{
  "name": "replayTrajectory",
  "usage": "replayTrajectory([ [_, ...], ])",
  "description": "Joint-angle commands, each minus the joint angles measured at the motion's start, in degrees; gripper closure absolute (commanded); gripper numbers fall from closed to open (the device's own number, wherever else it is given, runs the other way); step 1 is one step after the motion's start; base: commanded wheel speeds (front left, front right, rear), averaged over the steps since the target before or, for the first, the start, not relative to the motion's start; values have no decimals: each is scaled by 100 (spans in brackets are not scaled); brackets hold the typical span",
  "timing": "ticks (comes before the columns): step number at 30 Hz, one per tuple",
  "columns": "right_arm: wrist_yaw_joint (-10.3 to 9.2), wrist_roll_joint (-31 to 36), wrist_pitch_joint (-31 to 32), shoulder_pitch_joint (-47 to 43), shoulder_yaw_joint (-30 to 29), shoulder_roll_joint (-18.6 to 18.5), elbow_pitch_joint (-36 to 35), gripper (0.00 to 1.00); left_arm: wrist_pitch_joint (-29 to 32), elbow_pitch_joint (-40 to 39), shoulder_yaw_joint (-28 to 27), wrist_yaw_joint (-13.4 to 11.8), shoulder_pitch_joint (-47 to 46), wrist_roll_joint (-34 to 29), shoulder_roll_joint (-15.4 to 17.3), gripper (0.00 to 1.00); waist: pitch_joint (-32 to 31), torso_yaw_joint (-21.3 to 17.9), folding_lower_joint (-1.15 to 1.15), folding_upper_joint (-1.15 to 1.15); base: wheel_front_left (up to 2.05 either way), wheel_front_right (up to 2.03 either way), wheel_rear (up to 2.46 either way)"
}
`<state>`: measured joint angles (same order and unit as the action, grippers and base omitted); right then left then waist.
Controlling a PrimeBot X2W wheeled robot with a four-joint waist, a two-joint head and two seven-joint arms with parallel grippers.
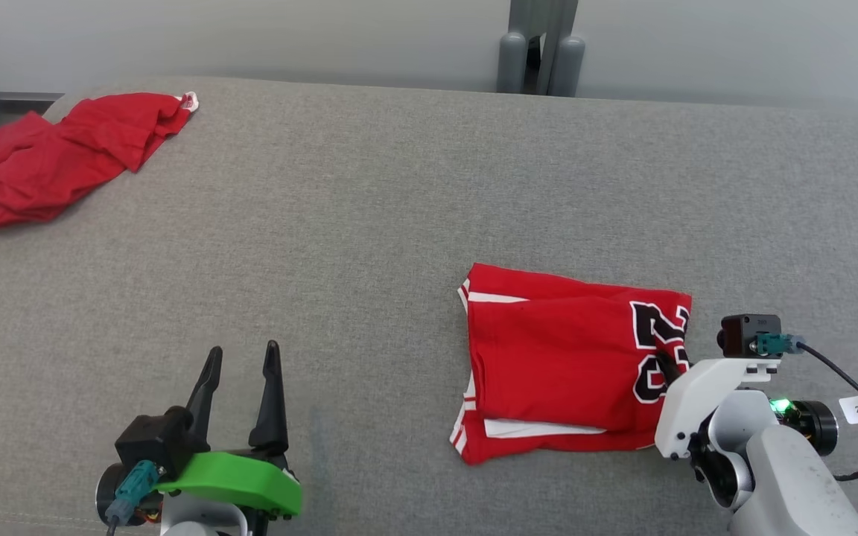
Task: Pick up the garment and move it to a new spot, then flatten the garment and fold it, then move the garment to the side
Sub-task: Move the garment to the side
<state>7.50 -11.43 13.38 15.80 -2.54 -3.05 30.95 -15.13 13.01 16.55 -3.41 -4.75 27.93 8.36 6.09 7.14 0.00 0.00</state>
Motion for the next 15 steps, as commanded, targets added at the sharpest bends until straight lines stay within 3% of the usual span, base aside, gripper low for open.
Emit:
replayTrajectory([
  [1,-2,-10,-96,114,-1,-71,29,100,0,4,-17,34,9,-60,17,0,26,-113,0,0,0,0,0],
  [8,-5,40,-429,436,-182,-235,87,100,0,-19,-32,42,14,-148,80,0,127,-718,0,0,0,0,0],
  [15,-5,88,-683,652,-520,-397,-54,100,25,-90,61,57,-153,-226,140,0,358,-1677,0,0,0,0,0],
])
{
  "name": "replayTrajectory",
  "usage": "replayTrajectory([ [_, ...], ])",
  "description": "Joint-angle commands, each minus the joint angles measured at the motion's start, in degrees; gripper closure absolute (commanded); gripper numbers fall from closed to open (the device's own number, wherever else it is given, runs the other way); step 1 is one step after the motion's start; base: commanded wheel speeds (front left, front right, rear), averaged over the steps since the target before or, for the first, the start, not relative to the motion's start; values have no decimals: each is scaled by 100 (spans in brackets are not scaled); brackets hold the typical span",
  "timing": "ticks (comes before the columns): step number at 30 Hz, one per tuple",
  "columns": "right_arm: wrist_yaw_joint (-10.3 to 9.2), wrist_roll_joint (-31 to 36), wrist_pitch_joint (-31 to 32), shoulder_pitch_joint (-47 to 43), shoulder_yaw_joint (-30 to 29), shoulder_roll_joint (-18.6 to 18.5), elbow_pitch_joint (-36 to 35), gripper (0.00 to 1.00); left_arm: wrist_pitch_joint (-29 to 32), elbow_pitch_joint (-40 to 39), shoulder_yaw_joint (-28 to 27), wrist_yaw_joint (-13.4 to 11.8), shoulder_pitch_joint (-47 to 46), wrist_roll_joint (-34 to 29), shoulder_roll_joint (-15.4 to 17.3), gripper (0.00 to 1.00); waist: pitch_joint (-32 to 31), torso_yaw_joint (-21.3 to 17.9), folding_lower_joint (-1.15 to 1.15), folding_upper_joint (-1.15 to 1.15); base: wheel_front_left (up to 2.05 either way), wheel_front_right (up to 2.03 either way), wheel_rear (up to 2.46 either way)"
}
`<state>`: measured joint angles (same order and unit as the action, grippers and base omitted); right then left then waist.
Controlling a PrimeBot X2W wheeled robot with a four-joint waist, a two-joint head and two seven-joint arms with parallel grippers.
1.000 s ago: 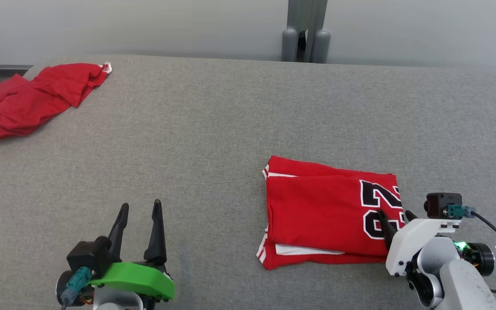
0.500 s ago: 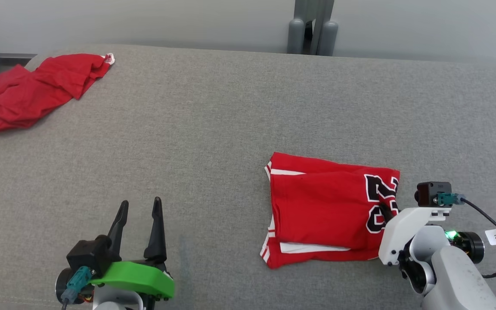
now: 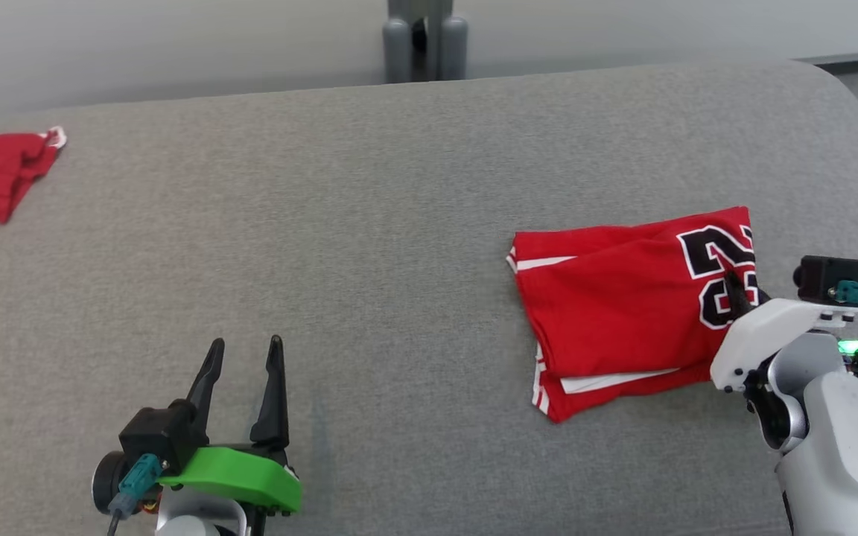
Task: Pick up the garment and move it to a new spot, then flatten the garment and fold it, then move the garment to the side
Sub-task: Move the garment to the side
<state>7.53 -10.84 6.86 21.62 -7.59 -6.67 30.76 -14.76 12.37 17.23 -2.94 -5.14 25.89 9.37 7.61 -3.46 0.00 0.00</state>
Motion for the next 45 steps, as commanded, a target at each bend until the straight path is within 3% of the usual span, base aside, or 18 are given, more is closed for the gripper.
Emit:
replayTrajectory([
  [1,-8,22,-60,98,-70,-38,-51,100,-5,-44,5,9,-127,-31,51,0,242,-748,0,0,0,0,0],
  [8,-8,38,-202,289,-275,39,-134,100,160,-203,105,12,-312,-131,155,0,529,-1569,0,0,0,0,0],
  [14,-8,44,-325,522,-202,115,12,100,292,-325,182,13,-433,-178,211,0,680,-1823,0,0,0,0,0],
  [27,-8,147,-620,1855,355,-97,759,100,429,-551,121,-80,-504,-172,407,0,910,-1521,0,0,0,0,0],
  [42,-8,506,-1030,2825,-383,-1092,2176,100,511,-769,124,-156,-638,-227,562,0,1383,-1030,0,0,0,0,0],
  [43,-8,531,-1109,2851,-411,-1105,2251,93,520,-776,131,-161,-643,-232,568,0,1414,-1011,0,0,0,0,0],
  [44,-8,560,-1165,2857,-421,-1120,2297,54,525,-779,134,-165,-646,-233,570,0,1428,-1001,0,0,0,0,0],
  [45,-8,605,-1264,2876,-447,-1166,2409,0,529,-790,147,-166,-660,-240,573,0,1453,-981,0,0,0,0,0],
])
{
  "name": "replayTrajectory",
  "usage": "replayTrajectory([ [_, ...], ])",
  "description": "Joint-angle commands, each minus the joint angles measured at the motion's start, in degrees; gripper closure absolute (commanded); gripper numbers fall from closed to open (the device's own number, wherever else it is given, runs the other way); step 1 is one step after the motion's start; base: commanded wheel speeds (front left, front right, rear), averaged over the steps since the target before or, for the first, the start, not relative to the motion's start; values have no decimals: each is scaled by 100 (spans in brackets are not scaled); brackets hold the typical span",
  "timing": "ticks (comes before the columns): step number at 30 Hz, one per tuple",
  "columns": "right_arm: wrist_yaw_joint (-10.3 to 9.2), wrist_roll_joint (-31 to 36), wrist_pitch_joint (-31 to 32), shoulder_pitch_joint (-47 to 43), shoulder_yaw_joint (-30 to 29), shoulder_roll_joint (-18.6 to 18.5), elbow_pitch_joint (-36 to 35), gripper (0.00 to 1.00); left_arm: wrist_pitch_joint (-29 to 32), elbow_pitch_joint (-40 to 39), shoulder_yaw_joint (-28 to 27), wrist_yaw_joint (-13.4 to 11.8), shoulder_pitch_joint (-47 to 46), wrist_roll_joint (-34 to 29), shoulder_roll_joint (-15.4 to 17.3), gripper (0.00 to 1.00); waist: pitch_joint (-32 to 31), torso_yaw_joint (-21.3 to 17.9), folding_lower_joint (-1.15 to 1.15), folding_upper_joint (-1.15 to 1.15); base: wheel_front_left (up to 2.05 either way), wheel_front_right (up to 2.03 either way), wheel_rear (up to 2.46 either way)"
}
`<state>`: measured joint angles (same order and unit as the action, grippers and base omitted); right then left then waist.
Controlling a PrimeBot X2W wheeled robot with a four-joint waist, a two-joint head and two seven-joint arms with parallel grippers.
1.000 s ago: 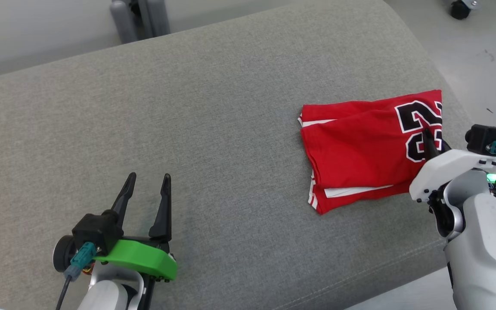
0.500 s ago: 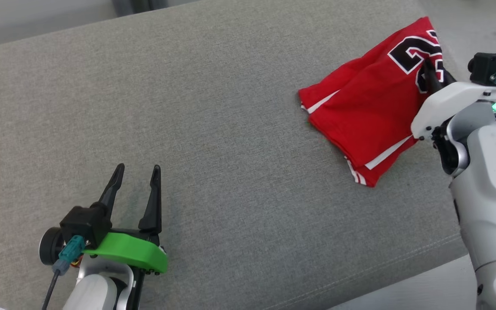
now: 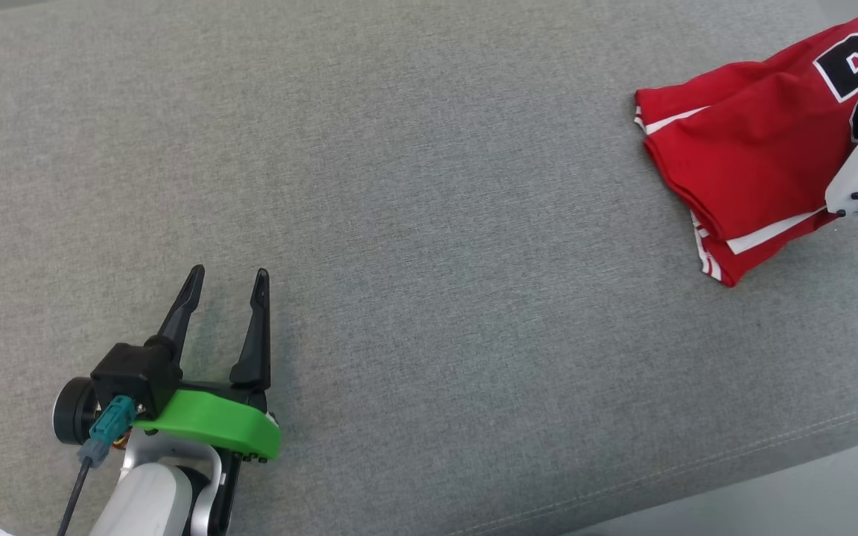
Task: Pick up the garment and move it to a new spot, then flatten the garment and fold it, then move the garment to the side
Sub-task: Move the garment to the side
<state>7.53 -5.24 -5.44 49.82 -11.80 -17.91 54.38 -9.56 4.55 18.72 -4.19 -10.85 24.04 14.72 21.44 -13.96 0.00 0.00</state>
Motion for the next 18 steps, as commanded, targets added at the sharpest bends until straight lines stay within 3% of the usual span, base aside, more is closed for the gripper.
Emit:
replayTrajectory([
  [1,-8,62,-73,63,-51,-44,128,0,12,-12,2,-37,-97,-55,40,0,79,79,0,0,0,0,0],
  [10,-8,210,-530,243,-31,82,555,0,-74,57,6,-63,-130,22,-7,0,-27,162,0,0,0,0,0],
  [18,-8,29,-824,230,425,269,285,0,-285,254,-99,-33,-207,174,-118,0,-427,320,0,0,0,0,0],
])
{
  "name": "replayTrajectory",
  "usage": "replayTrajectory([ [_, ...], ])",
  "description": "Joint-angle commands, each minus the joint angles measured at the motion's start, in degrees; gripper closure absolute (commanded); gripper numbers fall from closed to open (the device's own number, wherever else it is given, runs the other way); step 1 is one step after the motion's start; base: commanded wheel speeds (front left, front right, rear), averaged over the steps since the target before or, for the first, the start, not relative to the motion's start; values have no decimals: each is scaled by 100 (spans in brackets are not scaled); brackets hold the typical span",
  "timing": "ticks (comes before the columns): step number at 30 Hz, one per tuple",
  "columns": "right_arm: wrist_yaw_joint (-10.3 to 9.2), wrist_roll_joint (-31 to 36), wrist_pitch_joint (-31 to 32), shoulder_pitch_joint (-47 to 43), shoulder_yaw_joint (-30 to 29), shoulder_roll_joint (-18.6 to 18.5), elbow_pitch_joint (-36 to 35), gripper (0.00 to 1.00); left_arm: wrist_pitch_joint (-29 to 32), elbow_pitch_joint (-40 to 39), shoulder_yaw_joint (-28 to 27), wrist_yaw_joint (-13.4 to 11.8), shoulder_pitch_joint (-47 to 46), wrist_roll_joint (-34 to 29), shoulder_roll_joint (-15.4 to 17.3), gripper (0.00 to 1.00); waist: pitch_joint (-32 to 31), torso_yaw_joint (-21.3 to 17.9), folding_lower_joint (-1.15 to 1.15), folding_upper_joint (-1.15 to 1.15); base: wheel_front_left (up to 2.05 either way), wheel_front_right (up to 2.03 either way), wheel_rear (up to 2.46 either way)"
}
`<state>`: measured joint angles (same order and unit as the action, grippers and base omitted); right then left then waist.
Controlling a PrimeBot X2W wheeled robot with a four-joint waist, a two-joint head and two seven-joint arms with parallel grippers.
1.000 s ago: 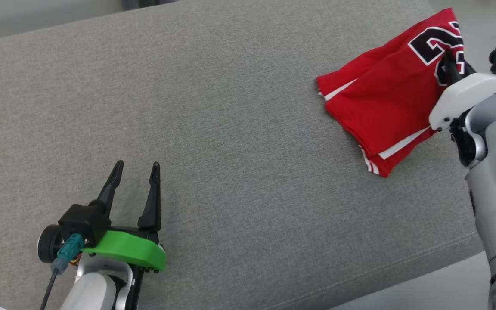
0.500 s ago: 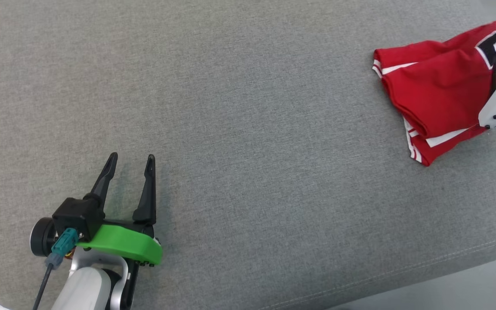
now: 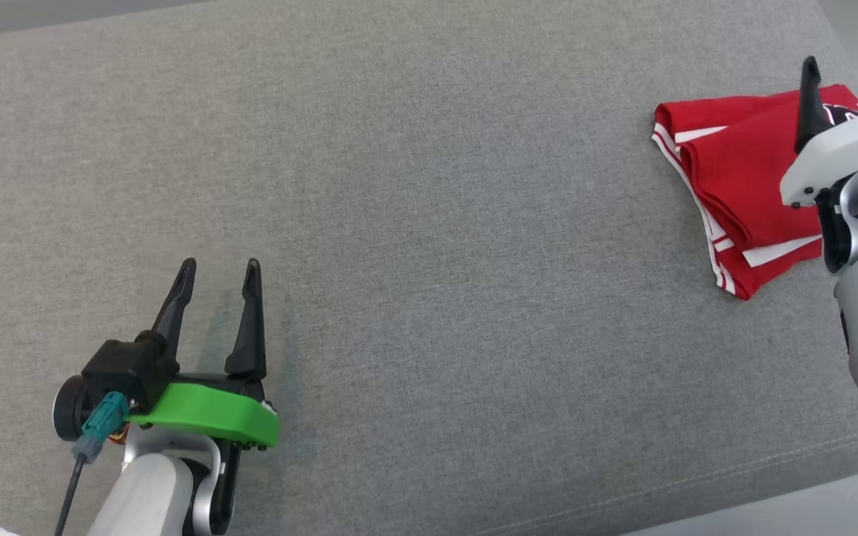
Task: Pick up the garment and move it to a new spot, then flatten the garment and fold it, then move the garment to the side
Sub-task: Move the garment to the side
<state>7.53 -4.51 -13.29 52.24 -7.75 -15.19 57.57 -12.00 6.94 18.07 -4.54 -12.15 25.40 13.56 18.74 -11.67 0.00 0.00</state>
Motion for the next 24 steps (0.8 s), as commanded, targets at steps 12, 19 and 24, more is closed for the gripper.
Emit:
replayTrajectory([
  [12,-8,-266,-187,-1352,290,531,-1311,0,-296,619,-345,76,208,328,-383,0,-1247,627,0,0,0,0,0],
  [19,-8,-164,-177,-2612,492,1007,-2379,0,-320,834,-559,131,571,328,-559,0,-1750,922,0,0,0,0,0],
  [24,-8,-24,-61,-3358,556,1172,-3050,0,-318,860,-676,199,824,245,-656,0,-1902,1045,0,0,0,0,0],
])
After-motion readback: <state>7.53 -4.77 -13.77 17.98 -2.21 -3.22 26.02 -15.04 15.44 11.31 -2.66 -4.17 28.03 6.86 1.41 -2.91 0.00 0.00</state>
